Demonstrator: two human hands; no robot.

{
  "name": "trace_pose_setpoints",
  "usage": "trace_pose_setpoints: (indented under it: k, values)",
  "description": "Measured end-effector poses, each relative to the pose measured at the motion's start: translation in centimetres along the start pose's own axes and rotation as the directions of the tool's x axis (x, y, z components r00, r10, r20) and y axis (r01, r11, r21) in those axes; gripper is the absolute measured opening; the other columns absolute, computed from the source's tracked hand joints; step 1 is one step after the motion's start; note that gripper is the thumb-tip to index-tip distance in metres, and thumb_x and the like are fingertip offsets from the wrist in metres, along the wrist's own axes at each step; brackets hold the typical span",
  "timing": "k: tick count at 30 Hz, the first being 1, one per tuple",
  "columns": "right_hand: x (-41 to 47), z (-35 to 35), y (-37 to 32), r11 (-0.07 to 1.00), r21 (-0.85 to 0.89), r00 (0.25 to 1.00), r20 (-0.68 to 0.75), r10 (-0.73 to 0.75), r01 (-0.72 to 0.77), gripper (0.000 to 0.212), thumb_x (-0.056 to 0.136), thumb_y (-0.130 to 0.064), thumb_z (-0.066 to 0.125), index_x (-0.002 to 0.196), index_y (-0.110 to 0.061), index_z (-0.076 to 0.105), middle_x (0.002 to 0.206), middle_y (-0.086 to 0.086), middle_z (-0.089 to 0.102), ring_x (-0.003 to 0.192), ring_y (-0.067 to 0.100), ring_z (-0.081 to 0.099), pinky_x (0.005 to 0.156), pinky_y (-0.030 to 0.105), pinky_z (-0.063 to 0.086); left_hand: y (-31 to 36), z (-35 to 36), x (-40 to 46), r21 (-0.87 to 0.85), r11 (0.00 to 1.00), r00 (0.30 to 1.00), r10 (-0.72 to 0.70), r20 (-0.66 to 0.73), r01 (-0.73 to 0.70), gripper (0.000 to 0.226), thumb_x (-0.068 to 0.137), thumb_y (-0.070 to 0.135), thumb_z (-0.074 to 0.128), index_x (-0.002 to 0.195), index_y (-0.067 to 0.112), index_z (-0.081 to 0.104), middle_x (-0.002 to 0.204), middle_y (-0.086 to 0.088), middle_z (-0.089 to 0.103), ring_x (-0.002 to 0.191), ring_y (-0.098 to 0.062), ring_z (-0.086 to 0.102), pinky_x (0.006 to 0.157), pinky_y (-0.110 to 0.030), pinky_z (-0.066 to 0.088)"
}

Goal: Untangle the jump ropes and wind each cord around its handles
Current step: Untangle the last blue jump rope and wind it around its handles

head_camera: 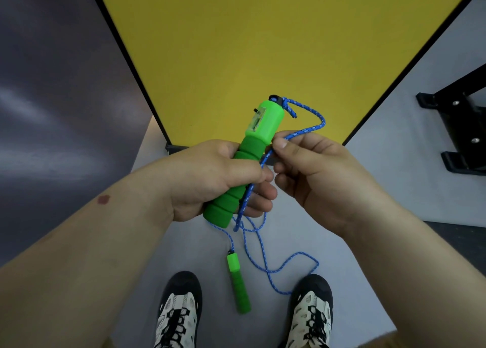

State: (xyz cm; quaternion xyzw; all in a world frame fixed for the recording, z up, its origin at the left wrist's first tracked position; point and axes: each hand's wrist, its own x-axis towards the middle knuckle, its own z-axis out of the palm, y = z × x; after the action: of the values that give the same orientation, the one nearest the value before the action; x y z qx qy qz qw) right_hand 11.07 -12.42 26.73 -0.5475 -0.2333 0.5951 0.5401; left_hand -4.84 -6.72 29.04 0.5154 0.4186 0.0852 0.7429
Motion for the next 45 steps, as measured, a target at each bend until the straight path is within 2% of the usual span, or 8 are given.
trace_pose_setpoints:
  k: [8, 12, 15, 23, 30, 35, 40, 45]
  values:
    - [0.35, -0.47, -0.5, 0.991, 0.116, 0.993, -0.103, -0.057, 0.069, 0.006, 0.093, -0.018, 0.068, 0.092, -0.013, 0.069, 0.083, 0.001, 0.068, 0.064, 0.01, 0.06, 0.062, 0.024, 0.052, -0.12, 0.22, -0.03, 0.014, 1.0, 0.999, 0.005, -0.035, -0.005, 0.004, 0.093, 0.001, 0.058, 0.094, 0.0, 0.061, 0.076, -0.016, 0.073, 0.068, -0.026, 0.071, 0.069, -0.037, 0.062]
    - [0.13, -0.1, 0.14, 0.999, -0.033, 0.999, 0.039, 0.017, -0.016, 0.016, 0.092, -0.017, 0.068, 0.103, -0.008, 0.07, 0.084, 0.006, 0.066, 0.065, 0.013, 0.053, 0.063, 0.028, 0.047, 0.21, 0.45, -0.05, -0.002, 1.0, 0.999, 0.014, -0.029, -0.015, 0.006, 0.095, 0.002, 0.056, 0.09, 0.002, 0.06, 0.077, -0.017, 0.067, 0.068, -0.025, 0.067, 0.07, -0.035, 0.06]
    - [0.1, -0.01, 0.15, 0.998, -0.069, 1.0, 0.001, -0.011, 0.011, 0.006, 0.091, -0.014, 0.068, 0.094, -0.013, 0.073, 0.078, 0.0, 0.068, 0.064, 0.01, 0.053, 0.061, 0.025, 0.045, 0.21, 0.45, -0.05, -0.028, 1.0, 1.0, -0.002, -0.03, 0.001, 0.006, 0.094, 0.001, 0.056, 0.091, 0.002, 0.061, 0.079, -0.018, 0.067, 0.067, -0.025, 0.067, 0.07, -0.034, 0.06]
    - [0.36, -0.53, -0.59, 0.984, 0.166, 0.99, -0.132, -0.047, 0.069, 0.003, 0.092, -0.015, 0.068, 0.09, -0.013, 0.069, 0.076, 0.002, 0.069, 0.068, 0.012, 0.066, 0.064, 0.024, 0.054, 0.02, 0.31, 0.04, -0.054, 0.998, 0.998, -0.038, -0.05, 0.035, 0.009, 0.093, -0.004, 0.055, 0.097, 0.001, 0.062, 0.08, -0.014, 0.074, 0.063, -0.022, 0.07, 0.066, -0.035, 0.062]
    - [0.26, -0.26, 0.12, 1.0, 0.0, 0.998, 0.058, 0.017, -0.017, 0.015, 0.094, -0.017, 0.065, 0.105, -0.006, 0.067, 0.076, 0.01, 0.064, 0.064, 0.017, 0.058, 0.064, 0.03, 0.049, 0.0, 0.45, 0.24, -0.062, 0.996, 0.997, -0.06, -0.05, 0.057, 0.008, 0.093, 0.0, 0.057, 0.1, 0.002, 0.062, 0.086, -0.016, 0.075, 0.076, -0.027, 0.075, 0.073, -0.039, 0.063]
    - [0.49, -0.67, -0.34, 0.999, 0.025, 0.996, -0.076, -0.039, 0.041, 0.004, 0.092, -0.015, 0.068, 0.093, -0.013, 0.072, 0.087, 0.004, 0.073, 0.065, 0.011, 0.059, 0.062, 0.024, 0.051, -0.05, 0.4, 0.16, -0.075, 0.994, 0.996, -0.085, -0.038, 0.082, 0.008, 0.091, 0.001, 0.063, 0.099, 0.003, 0.063, 0.095, -0.02, 0.076, 0.082, -0.028, 0.076, 0.073, -0.037, 0.063]
    - [0.62, -0.84, -0.63, 0.99, 0.103, 0.982, -0.172, -0.078, 0.097, 0.006, 0.093, -0.016, 0.069, 0.096, -0.012, 0.071, 0.08, 0.001, 0.068, 0.065, 0.01, 0.061, 0.063, 0.024, 0.053, -0.06, 0.45, 0.04, -0.026, 0.996, 0.996, -0.084, -0.039, 0.083, 0.011, 0.094, 0.0, 0.058, 0.104, 0.002, 0.063, 0.095, -0.02, 0.076, 0.079, -0.027, 0.075, 0.077, -0.04, 0.062]
    - [0.4, -0.76, -0.2, 1.0, -0.013, 0.999, 0.041, 0.026, -0.025, 0.018, 0.094, -0.021, 0.066, 0.105, -0.007, 0.067, 0.08, 0.008, 0.065, 0.064, 0.014, 0.058, 0.065, 0.028, 0.049, 0.1, 0.57, 0.09, -0.039, 0.996, 0.995, -0.078, -0.057, 0.076, 0.008, 0.094, 0.0, 0.058, 0.099, 0.001, 0.064, 0.087, -0.017, 0.075, 0.075, -0.026, 0.074, 0.074, -0.039, 0.063]
